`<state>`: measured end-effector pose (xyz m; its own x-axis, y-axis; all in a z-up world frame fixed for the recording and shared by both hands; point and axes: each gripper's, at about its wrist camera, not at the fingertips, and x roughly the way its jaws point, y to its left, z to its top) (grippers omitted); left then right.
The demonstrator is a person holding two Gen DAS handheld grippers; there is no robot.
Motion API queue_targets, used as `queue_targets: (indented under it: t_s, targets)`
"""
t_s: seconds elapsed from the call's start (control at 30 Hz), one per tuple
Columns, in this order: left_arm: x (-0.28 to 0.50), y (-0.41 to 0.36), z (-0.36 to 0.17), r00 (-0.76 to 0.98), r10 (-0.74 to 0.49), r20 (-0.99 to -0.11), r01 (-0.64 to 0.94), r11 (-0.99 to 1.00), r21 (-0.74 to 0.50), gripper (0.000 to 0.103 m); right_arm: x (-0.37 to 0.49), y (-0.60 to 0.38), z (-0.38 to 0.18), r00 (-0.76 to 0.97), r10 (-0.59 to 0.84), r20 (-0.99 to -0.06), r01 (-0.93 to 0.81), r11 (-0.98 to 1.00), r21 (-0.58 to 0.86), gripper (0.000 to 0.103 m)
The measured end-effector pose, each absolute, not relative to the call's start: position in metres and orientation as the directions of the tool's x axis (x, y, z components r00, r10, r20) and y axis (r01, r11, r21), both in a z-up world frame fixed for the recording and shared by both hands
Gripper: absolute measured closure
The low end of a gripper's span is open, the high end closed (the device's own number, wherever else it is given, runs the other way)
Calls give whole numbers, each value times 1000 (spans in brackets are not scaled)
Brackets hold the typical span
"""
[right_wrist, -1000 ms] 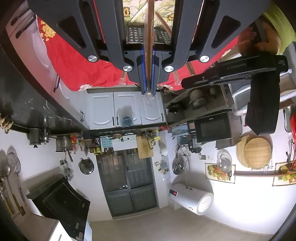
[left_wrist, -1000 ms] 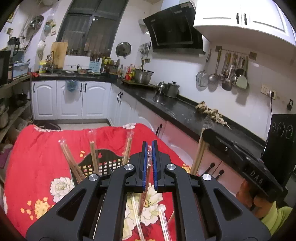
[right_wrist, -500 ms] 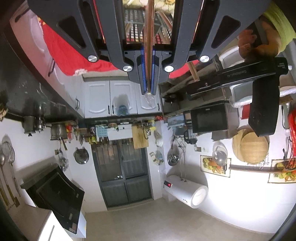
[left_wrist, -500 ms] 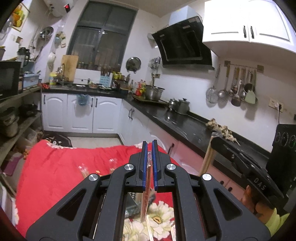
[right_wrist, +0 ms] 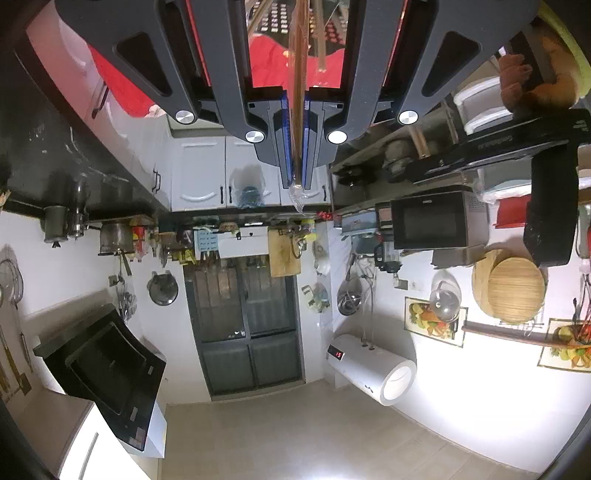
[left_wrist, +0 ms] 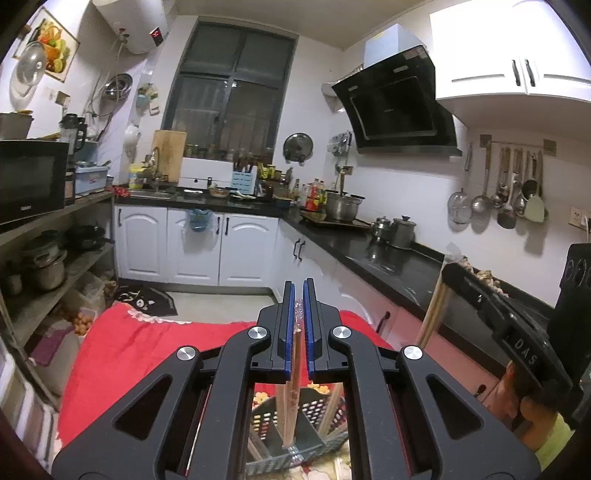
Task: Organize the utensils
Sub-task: 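Lift chopsticks with the left tool over the caddy while the right tool carries its chopsticks, then lower chopsticks into the caddy compartments and open both tools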
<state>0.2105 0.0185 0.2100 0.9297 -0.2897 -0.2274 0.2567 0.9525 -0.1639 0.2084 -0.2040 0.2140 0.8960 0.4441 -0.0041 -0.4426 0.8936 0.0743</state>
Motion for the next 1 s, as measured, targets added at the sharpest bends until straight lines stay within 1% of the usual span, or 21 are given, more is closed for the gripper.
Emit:
queue_targets:
  t_s: [0.27,0.53,1.0]
  targets:
    - [226,25,198,932,-271,-242,232,956,-178,100,231,-206,204,905,425,9,-424,902,79,98]
    - [238,24,181,929,-262,-261,223,960,-168,100,251,-202,182,914,405,-9,-403,911,90,98]
    - [250,19,148,908,-269,-323,226,960,-163,100,268,-192,148,924,379,-53,-371,921,115,97]
